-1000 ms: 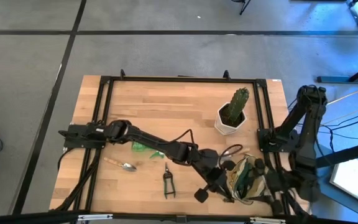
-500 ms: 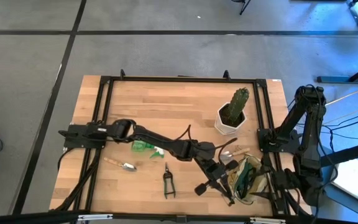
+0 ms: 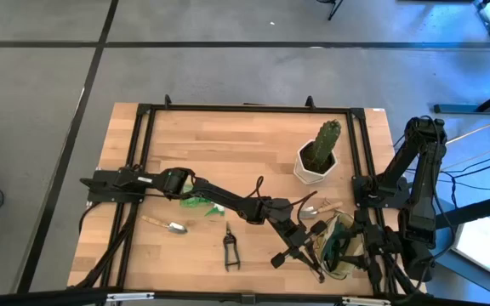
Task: Pick & Place Garden tools in Gardening bag
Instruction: Put the top grafting pruner into the side pocket of the white bag
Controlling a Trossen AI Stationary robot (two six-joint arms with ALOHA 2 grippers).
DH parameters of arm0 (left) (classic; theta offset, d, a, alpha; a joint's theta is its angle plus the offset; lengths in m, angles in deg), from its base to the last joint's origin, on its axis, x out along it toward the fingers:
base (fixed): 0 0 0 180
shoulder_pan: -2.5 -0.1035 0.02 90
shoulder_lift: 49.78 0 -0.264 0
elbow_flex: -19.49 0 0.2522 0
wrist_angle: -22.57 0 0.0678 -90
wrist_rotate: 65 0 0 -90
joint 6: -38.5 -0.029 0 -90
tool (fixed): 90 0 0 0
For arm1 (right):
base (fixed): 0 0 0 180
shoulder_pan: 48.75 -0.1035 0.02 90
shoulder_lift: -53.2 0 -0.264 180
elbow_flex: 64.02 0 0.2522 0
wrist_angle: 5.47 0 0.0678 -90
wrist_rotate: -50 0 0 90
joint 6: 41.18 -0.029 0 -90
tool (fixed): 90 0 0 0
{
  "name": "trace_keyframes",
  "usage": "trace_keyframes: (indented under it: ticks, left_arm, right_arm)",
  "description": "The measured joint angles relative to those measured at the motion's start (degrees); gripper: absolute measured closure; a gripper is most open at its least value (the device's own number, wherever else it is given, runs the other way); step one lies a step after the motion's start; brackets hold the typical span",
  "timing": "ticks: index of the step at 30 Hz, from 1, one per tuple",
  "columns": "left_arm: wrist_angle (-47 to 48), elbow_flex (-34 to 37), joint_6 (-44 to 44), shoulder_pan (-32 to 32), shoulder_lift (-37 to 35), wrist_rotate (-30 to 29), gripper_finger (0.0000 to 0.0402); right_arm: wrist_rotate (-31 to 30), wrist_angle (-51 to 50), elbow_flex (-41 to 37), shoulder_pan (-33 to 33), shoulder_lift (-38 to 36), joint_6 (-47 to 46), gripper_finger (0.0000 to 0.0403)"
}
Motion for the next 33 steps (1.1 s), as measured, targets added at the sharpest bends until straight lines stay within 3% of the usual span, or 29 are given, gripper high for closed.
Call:
trace_keyframes:
  ticks: [11,22,33]
  left_arm:
    - [-3.4,-0.1,-3.0,-0.2,1.2,1.1,0.0393]
    - [-3.8,-0.3,-7.7,-0.6,1.5,1.0,0.0393]
    - [4.8,-15.2,-4.9,-1.3,10.8,-1.0,0.0393]
  right_arm:
    - [7.4,-6.3,0.0,5.5,0.2,-10.4,0.0123]
    - [14.8,-5.8,0.0,7.6,0.2,-16.8,0.0123]
    - [17.0,-5.3,0.0,7.6,0.2,-16.7,0.0123]
